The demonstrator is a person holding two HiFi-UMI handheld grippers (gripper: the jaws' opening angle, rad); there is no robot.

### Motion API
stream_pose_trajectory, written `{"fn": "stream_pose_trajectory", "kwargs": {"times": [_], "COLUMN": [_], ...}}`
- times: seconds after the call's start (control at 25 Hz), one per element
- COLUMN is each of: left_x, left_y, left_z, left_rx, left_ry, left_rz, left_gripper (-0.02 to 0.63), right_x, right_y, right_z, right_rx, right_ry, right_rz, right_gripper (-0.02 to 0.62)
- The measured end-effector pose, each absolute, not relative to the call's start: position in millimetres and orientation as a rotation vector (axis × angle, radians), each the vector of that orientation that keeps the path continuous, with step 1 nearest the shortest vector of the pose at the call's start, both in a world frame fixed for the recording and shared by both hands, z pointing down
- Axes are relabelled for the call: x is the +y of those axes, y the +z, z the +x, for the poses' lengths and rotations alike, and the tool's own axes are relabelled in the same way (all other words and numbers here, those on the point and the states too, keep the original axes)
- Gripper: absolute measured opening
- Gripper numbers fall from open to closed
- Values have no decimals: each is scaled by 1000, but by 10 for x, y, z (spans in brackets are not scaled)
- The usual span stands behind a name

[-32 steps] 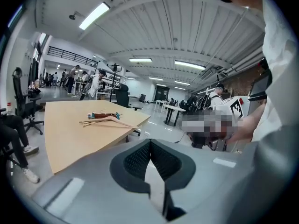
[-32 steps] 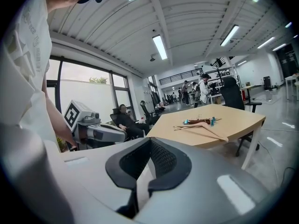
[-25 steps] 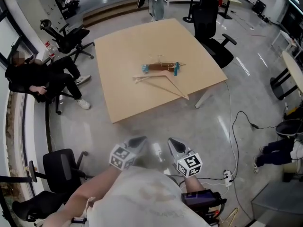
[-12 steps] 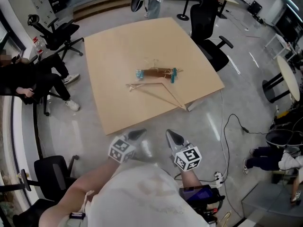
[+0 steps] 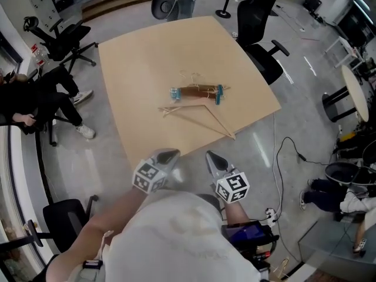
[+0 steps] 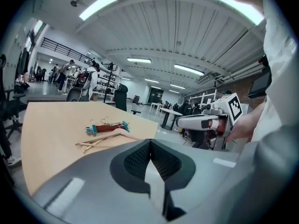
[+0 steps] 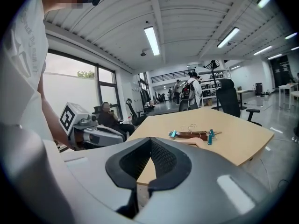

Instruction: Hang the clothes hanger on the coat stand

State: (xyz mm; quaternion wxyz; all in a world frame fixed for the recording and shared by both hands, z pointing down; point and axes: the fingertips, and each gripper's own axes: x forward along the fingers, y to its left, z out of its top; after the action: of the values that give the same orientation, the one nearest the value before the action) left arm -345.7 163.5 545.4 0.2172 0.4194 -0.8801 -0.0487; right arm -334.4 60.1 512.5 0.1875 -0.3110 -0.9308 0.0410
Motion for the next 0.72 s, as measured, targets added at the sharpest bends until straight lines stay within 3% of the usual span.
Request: {"fn": "stream_pose_trajectory", "kwargs": {"times": [0.72], "left_x": [1667], "left_y": [5593], "left_z": [-4007], "left_rx": [-2420], "left_ry": [-169], "left_rz": [1104], "left_gripper": [2], "right_x": [505], "right_y": [5450], "right_z": [-3988], "right_rx": [-2537], "right_ry": [49], "right_rz": [-864], "right_gripper": [14]}}
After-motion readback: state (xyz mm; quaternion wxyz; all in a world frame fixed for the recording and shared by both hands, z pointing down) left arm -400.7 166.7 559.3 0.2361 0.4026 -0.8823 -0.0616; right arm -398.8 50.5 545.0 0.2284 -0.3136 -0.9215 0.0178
